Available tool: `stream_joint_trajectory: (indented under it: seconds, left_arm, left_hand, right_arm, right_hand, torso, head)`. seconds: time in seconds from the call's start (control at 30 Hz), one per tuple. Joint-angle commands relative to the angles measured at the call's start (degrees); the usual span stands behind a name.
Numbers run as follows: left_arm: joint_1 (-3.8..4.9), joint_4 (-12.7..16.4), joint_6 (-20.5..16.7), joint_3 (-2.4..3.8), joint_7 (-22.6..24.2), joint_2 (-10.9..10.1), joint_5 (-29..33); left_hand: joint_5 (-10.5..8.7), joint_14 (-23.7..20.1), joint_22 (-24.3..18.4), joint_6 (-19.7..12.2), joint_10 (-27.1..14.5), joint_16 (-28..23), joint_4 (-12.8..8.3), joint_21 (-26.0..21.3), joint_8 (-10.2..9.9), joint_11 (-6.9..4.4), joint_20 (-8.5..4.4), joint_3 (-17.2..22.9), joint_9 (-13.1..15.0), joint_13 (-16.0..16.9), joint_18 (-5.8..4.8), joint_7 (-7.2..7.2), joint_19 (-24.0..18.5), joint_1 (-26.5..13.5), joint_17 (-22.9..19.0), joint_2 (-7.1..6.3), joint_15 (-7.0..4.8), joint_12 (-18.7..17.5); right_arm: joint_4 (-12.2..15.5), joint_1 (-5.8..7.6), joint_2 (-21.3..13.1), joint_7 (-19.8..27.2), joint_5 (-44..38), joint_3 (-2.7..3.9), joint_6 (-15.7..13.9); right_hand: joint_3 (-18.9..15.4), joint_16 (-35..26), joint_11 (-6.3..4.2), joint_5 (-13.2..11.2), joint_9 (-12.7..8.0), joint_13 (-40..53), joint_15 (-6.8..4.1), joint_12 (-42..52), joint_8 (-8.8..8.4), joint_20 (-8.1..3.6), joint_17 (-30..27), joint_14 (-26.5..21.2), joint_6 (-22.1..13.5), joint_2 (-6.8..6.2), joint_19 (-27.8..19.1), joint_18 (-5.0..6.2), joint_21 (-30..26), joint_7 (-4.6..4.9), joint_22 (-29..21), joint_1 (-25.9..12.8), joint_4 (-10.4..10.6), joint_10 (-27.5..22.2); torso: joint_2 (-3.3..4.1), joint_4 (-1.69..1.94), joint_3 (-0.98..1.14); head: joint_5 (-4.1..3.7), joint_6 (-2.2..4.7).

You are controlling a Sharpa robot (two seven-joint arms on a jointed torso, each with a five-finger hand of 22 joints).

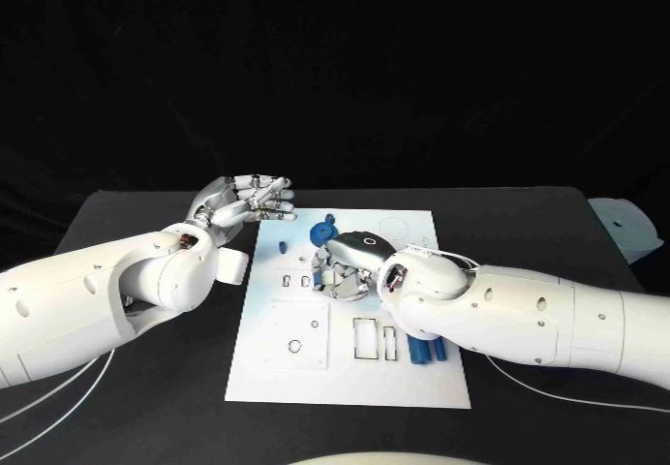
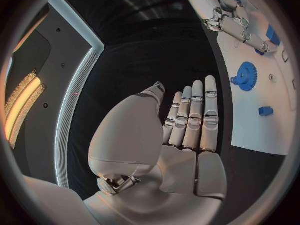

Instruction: Assemble the parts on the task board

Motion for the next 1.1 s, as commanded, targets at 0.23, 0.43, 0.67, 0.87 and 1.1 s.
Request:
stream_joint_trajectory:
  seconds: [0.23,0.43,0.67,0.87,1.1]
  left_arm:
    - [0.03,0.0,1.0,0.03,0.3,0.1,0.1]
    - [0.03,0.0,1.0,0.03,0.3,0.1,0.1]
    - [0.03,0.0,1.0,0.03,0.2,0.1,0.1]
    - [0.02,-0.1,1.0,0.02,0.2,0.2,0.1]
    - [0.02,-0.5,1.1,0.0,-1.2,0.1,-1.7]
  left_hand:
    - [0.31,0.0,-0.1,0.1,0.0,-0.4,0.1,0.2,-0.4,0.02,0.16,0.7,0.0,-0.1,0.27,-0.11,0.3,0.2,0.3,-0.27,-0.1,-0.5]
    - [0.31,0.0,-0.1,0.1,0.0,-0.4,0.1,0.2,-0.4,0.02,0.16,0.7,0.0,-0.1,0.27,-0.11,0.3,0.2,0.3,-0.27,-0.1,-0.5]
    - [0.31,0.0,-0.1,0.1,0.0,-0.4,0.1,0.2,-0.4,0.02,0.16,0.7,0.0,-0.1,0.27,-0.11,0.3,0.2,0.3,-0.27,-0.1,-0.5]
    - [0.32,0.0,-0.1,0.1,0.0,-0.4,0.1,0.2,-0.4,0.02,0.16,0.7,0.0,-0.1,0.27,-0.11,0.3,0.2,0.3,-0.29,-0.1,-0.6]
    - [0.3,0.0,-0.1,0.1,0.1,-0.4,0.0,0.2,-0.5,0.0,0.15,0.7,0.0,-0.1,0.29,-0.17,0.3,0.1,0.4,-0.44,-0.12,-0.7]
  right_arm:
    - [-0.2,-0.21,0.0,-0.7,-0.8,-0.17,0.3]
    - [-0.2,-0.21,0.0,-0.4,-0.8,-0.17,-0.6]
    - [-0.1,-0.21,-0.1,0.1,-0.8,-0.17,-2.3]
    - [0.9,-0.2,-0.7,0.6,-0.9,-0.16,-4.6]
    - [4.0,0.37,-3.3,6.0,2.1,0.28,-12.7]
  right_hand:
    - [-1.3,-0.2,0.54,-2.2,-0.4,6.5,0.4,-0.7,-0.84,0.09,11.3,5.1,-1.5,-0.63,5.6,-0.62,-0.3,0.4,14.6,-1.4,1.3,-0.5]
    - [-2.9,-0.3,1.03,-2.6,-0.9,5.9,0.79,-1.5,-1.85,0.42,11.1,5.1,-3.3,-1.45,5.2,-0.49,-0.7,0.93,14.2,-1.9,2.4,-1.2]
    - [-5.2,-0.3,1.76,-2.6,-1.4,5.2,1.41,-2.2,-3.3,0.97,11.0,5.0,-5.9,-2.1,4.8,-0.32,-1.2,1.71,13.8,-1.7,3.7,-2.1]
    - [-7.0,-0.4,2.06,-2.6,-1.5,5.0,1.7,-2.5,-3.78,1.28,10.9,5.0,-6.7,-2.32,4.6,-0.26,-1.5,2.04,13.7,-1.3,4.5,-2.4]
    - [-8.2,-0.4,2.2,-2.1,-1.6,5.0,1.85,-2.4,-3.98,1.5,10.7,4.9,-6.8,-1.63,4.5,-0.2,-1.6,2.18,13.5,0.2,5.1,-2.4]
  torso:
    - [-0.02,-0.01,0.01]
    - [-0.02,-0.02,0.02]
    - [-0.02,0.01,0.02]
    - [-0.03,0.04,0.03]
    - [-0.13,-0.08,0.02]
  head:
    - [-0.01,-0.01]
    - [-0.04,0.01]
    - [-0.09,0.03]
    - [-0.06,0.01]
    - [0.06,0.1]
